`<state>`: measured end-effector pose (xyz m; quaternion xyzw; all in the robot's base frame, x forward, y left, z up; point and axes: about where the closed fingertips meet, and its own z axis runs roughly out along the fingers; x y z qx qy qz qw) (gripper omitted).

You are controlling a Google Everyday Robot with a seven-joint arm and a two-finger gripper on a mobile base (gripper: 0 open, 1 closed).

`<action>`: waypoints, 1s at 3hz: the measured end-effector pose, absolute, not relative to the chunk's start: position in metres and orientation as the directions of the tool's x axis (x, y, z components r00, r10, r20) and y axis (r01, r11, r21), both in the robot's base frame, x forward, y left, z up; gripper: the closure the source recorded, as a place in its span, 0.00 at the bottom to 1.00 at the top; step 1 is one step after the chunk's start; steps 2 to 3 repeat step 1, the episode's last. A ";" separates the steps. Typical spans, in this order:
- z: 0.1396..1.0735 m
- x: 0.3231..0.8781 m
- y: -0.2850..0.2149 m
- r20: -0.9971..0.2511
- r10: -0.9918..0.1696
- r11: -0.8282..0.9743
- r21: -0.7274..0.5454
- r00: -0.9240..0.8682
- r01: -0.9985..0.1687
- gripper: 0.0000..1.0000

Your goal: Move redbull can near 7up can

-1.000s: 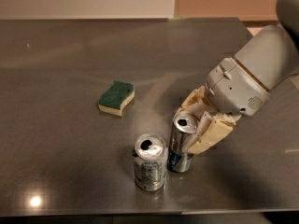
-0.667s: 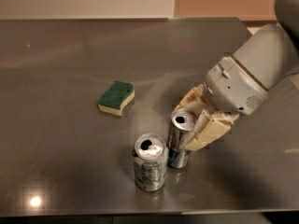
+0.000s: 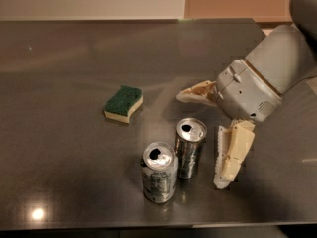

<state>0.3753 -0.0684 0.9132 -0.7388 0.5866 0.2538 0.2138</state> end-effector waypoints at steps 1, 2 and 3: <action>0.913 0.375 -0.068 -0.626 -0.758 -0.220 -0.018 0.183 -0.975 0.00; 0.913 0.375 -0.068 -0.626 -0.758 -0.220 -0.018 0.183 -0.975 0.00; 0.913 0.375 -0.068 -0.626 -0.758 -0.220 -0.018 0.183 -0.975 0.00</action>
Offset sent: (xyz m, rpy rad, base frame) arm 0.0000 0.0000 0.0000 0.0000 0.0000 0.0000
